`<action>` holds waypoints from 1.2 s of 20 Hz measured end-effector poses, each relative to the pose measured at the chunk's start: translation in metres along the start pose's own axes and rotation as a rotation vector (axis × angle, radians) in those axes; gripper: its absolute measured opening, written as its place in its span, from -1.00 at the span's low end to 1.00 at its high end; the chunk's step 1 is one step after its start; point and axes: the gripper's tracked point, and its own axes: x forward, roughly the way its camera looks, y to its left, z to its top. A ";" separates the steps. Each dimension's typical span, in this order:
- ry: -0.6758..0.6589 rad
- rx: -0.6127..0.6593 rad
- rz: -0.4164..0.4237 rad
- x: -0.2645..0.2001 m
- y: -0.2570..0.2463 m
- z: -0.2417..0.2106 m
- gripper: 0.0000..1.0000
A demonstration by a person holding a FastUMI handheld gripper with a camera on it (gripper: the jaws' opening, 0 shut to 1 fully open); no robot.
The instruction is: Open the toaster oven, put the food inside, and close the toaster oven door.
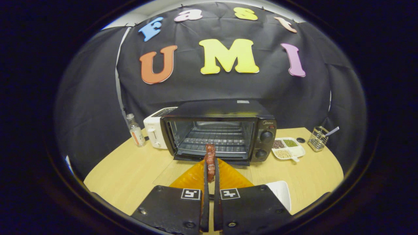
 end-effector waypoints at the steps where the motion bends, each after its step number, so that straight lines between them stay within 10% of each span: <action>1: -0.006 0.024 -0.004 0.010 0.000 0.001 -0.83; 14: -0.106 0.713 0.190 0.144 -0.013 0.034 -0.83; 24: -0.089 0.749 0.161 0.187 -0.023 0.016 -0.76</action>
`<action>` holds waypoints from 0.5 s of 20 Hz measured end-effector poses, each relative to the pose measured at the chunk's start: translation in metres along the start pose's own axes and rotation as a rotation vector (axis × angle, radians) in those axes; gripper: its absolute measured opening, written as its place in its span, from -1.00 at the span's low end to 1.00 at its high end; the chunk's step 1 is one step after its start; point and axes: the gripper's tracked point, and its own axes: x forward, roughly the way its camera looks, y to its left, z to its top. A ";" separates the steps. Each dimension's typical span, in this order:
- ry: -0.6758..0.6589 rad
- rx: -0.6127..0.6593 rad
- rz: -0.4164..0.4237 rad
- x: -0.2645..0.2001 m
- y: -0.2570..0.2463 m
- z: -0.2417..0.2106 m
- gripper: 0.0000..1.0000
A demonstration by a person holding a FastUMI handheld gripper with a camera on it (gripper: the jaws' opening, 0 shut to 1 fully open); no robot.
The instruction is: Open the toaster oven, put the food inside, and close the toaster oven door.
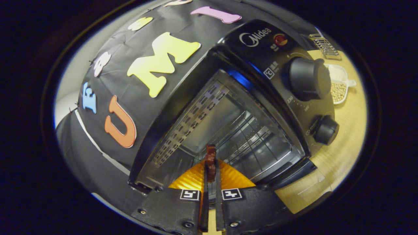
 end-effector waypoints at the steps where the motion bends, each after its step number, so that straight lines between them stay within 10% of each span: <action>1: -0.002 -0.024 -0.009 0.000 -0.002 0.001 -0.74; 10: -0.109 -0.344 -0.145 -0.041 -0.004 0.023 -0.14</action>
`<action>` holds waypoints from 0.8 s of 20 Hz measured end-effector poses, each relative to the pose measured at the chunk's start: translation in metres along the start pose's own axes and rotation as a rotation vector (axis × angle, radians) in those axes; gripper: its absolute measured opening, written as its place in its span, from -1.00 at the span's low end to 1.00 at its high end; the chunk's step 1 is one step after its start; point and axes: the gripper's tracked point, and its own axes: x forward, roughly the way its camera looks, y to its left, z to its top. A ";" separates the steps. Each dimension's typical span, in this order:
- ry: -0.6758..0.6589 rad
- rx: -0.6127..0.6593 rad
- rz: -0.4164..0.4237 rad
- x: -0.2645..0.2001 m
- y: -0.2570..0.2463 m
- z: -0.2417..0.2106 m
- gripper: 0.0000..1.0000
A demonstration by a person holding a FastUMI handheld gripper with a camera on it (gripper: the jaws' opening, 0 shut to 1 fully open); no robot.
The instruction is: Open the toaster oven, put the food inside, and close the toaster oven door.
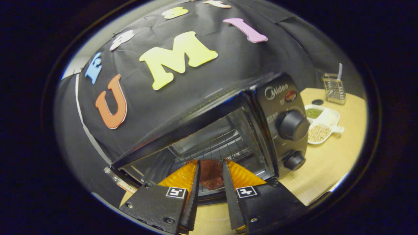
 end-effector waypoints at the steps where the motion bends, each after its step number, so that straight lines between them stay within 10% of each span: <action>1: -0.016 -0.033 0.000 -0.010 0.004 0.004 -0.14; 16: -0.006 -0.329 -0.111 -0.162 0.002 -0.048 1.00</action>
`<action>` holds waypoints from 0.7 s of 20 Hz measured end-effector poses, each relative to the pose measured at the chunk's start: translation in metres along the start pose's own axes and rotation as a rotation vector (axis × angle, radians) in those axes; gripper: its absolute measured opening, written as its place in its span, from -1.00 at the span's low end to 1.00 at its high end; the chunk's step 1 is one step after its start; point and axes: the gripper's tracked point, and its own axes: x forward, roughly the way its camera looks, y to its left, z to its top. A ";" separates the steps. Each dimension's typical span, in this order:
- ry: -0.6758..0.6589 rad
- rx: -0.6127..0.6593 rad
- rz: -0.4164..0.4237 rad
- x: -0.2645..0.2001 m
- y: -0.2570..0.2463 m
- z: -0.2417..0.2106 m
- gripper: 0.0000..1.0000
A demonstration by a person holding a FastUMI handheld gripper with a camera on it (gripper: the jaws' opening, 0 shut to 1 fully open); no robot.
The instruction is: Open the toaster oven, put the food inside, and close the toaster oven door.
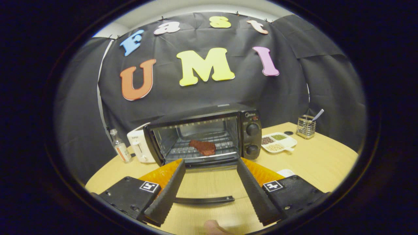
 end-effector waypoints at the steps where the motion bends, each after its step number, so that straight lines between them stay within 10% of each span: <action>1: 0.029 -0.019 -0.005 -0.002 0.000 -0.011 1.00; 14: 0.313 -0.091 0.037 0.001 0.027 -0.118 1.00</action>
